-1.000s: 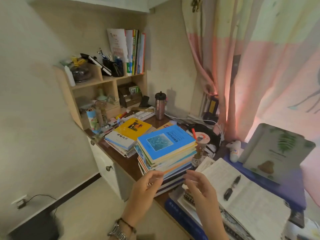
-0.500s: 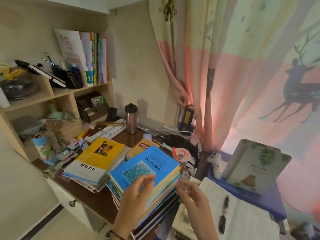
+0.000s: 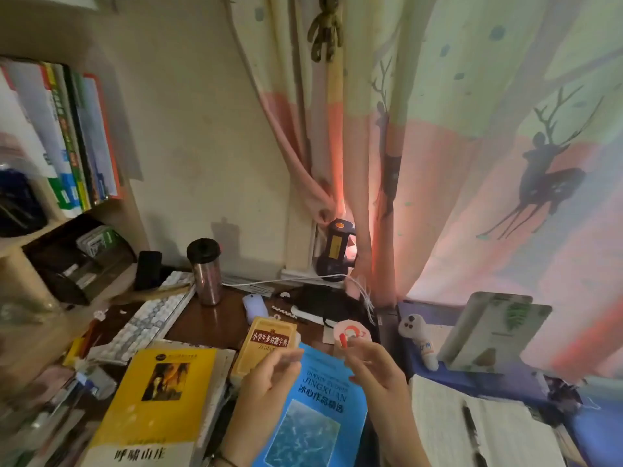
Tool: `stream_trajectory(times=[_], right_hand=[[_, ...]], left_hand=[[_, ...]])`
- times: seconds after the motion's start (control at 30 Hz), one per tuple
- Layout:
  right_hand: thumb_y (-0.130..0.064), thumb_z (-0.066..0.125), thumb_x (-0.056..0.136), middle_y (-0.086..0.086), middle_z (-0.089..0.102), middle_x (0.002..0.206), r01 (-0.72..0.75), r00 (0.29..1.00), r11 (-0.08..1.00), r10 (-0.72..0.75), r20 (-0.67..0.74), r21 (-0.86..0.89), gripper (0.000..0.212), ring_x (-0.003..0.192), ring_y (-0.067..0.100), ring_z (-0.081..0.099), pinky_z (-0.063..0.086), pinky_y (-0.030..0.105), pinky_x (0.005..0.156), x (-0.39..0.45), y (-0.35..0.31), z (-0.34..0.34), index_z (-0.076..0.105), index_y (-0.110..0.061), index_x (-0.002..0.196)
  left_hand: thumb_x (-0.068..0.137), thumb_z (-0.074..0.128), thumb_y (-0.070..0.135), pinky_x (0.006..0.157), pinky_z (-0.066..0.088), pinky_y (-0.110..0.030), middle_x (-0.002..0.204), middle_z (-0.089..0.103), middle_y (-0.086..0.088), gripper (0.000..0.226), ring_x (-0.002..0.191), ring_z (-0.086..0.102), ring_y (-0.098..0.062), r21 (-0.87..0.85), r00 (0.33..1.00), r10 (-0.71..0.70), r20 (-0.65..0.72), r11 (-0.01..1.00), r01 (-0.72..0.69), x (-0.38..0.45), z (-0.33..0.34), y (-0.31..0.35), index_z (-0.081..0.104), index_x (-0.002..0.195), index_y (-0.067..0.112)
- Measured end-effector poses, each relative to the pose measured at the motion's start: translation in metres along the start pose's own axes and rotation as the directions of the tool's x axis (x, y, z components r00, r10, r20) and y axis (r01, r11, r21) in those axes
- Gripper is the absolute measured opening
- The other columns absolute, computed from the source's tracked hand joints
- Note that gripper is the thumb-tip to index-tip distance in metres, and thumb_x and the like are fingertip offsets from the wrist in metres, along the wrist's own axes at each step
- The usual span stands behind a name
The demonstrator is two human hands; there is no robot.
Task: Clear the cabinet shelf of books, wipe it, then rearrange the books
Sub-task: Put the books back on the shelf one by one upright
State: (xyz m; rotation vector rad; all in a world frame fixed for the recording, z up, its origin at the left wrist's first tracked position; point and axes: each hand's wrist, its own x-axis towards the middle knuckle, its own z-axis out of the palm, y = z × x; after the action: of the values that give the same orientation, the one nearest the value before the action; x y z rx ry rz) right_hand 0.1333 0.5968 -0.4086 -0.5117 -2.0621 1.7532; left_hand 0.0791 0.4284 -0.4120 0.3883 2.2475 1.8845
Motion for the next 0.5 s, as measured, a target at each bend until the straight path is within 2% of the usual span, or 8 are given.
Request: stream_trajectory(times=[0.17, 0.37, 0.5], right_hand=[[-0.017, 0.063, 0.092, -0.012, 0.07, 0.097, -0.033, 0.994, 0.999, 0.033, -0.102, 0.006, 0.012, 0.093, 0.008, 0.066, 0.056, 0.03, 0.082, -0.013, -0.024, 0.032, 0.068, -0.023, 0.1], [-0.011, 0.062, 0.092, -0.008, 0.071, 0.098, -0.067, 0.981, 0.998, 0.067, -0.184, 0.004, 0.013, 0.093, 0.011, 0.066, 0.056, 0.03, 0.079, -0.037, -0.03, 0.046, 0.068, -0.019, 0.1], [-0.014, 0.062, 0.092, -0.011, 0.071, 0.096, -0.114, 0.965, 0.993, 0.113, -0.238, 0.007, 0.016, 0.092, 0.009, 0.066, 0.056, 0.029, 0.077, -0.045, -0.03, 0.042, 0.068, -0.024, 0.102]], left_hand=[[0.095, 0.054, 0.016, 0.078, 0.041, -0.002, 0.105, 0.065, 0.019, 0.018, 0.097, 0.055, 0.016, 0.042, 0.993, 0.007, 0.115, 0.999, -0.012, 0.017, -0.039, -0.001, 0.065, 0.105, 0.026], [0.095, 0.054, 0.019, 0.081, 0.042, -0.009, 0.105, 0.064, 0.019, 0.015, 0.1, 0.057, 0.007, 0.098, 0.979, -0.034, 0.202, 0.995, 0.015, 0.019, -0.057, -0.015, 0.062, 0.101, 0.031], [0.095, 0.055, 0.018, 0.079, 0.041, -0.008, 0.106, 0.064, 0.018, 0.016, 0.101, 0.057, 0.006, 0.109, 0.961, -0.072, 0.266, 0.993, 0.044, 0.019, -0.049, -0.022, 0.061, 0.101, 0.031]])
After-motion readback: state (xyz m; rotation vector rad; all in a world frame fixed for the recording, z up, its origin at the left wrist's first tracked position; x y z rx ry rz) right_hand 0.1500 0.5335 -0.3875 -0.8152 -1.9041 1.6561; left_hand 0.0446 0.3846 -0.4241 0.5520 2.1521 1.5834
